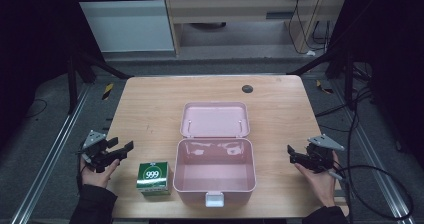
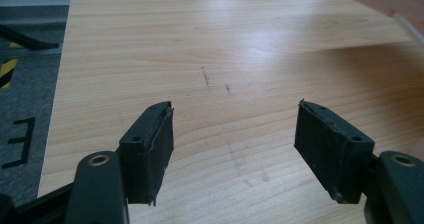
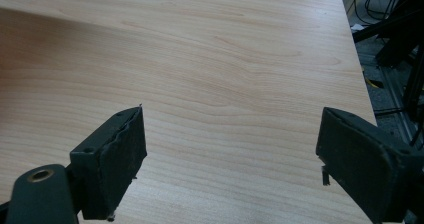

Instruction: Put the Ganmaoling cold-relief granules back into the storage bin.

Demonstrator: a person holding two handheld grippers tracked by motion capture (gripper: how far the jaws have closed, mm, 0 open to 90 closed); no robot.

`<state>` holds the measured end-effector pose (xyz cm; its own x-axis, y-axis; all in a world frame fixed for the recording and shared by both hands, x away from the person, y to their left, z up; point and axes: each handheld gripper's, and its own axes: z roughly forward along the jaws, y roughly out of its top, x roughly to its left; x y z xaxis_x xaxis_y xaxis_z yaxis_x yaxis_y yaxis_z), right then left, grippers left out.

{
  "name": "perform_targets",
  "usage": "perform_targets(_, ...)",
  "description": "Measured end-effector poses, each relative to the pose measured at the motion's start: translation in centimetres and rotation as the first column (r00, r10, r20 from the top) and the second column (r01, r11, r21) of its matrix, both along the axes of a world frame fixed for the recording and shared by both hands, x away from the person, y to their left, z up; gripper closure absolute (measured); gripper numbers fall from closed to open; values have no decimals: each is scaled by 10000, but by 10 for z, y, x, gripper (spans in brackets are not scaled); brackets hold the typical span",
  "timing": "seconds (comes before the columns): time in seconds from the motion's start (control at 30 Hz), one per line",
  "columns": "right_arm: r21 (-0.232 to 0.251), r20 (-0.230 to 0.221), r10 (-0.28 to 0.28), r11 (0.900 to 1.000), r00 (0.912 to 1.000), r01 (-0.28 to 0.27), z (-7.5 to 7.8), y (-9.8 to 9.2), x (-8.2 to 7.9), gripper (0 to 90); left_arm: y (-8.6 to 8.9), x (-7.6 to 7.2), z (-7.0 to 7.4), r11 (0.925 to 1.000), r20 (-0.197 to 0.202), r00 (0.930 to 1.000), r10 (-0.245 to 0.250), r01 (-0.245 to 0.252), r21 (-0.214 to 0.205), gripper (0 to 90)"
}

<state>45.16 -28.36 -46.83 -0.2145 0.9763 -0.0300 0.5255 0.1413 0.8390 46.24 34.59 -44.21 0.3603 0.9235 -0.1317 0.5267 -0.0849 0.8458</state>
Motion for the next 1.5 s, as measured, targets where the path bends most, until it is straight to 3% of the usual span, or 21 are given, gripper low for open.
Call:
perform_targets(0.33, -105, -132, 305, 9995, 9994, -307, -2, 3, 0, 131, -5, -4, 22, 9856, -200, 9854, -1690, 1691, -7, 300)
perform_targets(0.43, -159, -87, 350, 9993, 9993, -351, -2, 2, 0, 129, -9, -5, 33, 9727, -187, 9745, -2237, 2245, 586, 287)
perform_targets(0.5, -154, -101, 393, 9991, 9992, -394, -1, 2, -1, 127, -10, -5, 35, 9692, -183, 9718, -2350, 2357, 720, 286)
perform_targets(0.57, -278, -45, 449, 9986, 9990, -450, -2, 2, -2, 128, -11, -4, 41, 9548, -365, 9588, -2818, 2840, 879, 278)
perform_targets(0.67, -403, -11, 459, 9981, 9989, -459, -3, 1, -2, 123, -13, -2, 45, 9443, -473, 9496, -3099, 3132, 1011, 265)
perform_targets(0.7, -426, 5, 469, 9980, 9989, -468, -3, 1, -2, 122, -15, -1, 50, 9284, -619, 9356, -3475, 3526, 1173, 261)
perform_targets(0.8, -463, 56, 450, 9979, 9990, -447, -3, 1, -2, 116, -19, 0, 58, 8980, -874, 9066, -4128, 4212, 1274, 239)
perform_targets(0.83, -539, 62, 462, 9975, 9989, -458, -4, 0, -1, 111, -19, 0, 58, 8980, -874, 9066, -4128, 4212, 1274, 232)
perform_targets(0.9, -600, 51, 453, 9972, 9990, -449, -4, 0, -1, 108, -22, 1, 65, 8715, -1111, 8827, -4565, 4688, 1438, 225)
perform_targets(0.93, -618, 38, 454, 9971, 9990, -451, -4, 1, -1, 104, -22, 1, 65, 8715, -1111, 8827, -4565, 4688, 1438, 217)
perform_targets(0.97, -673, 37, 465, 9967, 9989, -461, -4, 1, -1, 103, -24, 1, 68, 8507, -1288, 8648, -4854, 5011, 1586, 211)
perform_targets(1.0, -673, 37, 465, 9967, 9989, -461, -4, 1, -1, 103, -24, 1, 68, 8507, -1288, 8648, -4854, 5011, 1586, 205)
perform_targets(1.03, -725, 49, 493, 9962, 9988, -488, -5, 1, -1, 103, -26, 1, 71, 8301, -1461, 8467, -5116, 5309, 1703, 200)
perform_targets(1.07, -752, 44, 496, 9960, 9988, -491, -5, 2, -1, 102, -27, 0, 72, 8206, -1540, 8385, -5226, 5438, 1758, 195)
perform_targets(1.13, -772, 46, 496, 9958, 9988, -491, -5, 2, -1, 101, -28, 0, 72, 8127, -1608, 8325, -5302, 5531, 1835, 188)
perform_targets(1.2, -809, 44, 493, 9955, 9988, -488, -5, 2, -1, 98, -30, 0, 73, 7938, -1830, 8195, -5431, 5721, 2062, 172)
perform_targets(1.27, -836, 55, 487, 9953, 9988, -481, -5, 1, -1, 97, -32, 0, 72, 7640, -2147, 7989, -5619, 6006, 2357, 157)
perform_targets(1.3, -850, 47, 485, 9952, 9988, -479, -5, 1, -1, 96, -32, 0, 72, 7640, -2147, 7989, -5619, 6006, 2357, 152)
perform_targets(1.33, -880, 46, 474, 9950, 9989, -468, -5, 1, -1, 95, -34, -1, 71, 7457, -2301, 7831, -5777, 6211, 2414, 148)
perform_targets(1.37, -880, 46, 474, 9950, 9989, -468, -5, 1, -1, 95, -34, -1, 71, 7457, -2301, 7831, -5777, 6211, 2414, 146)
perform_targets(1.5, -996, 15, 478, 9939, 9989, -474, -6, 1, 0, 89, -38, -3, 70, 7048, -2496, 7481, -6149, 6633, 2517, 141)
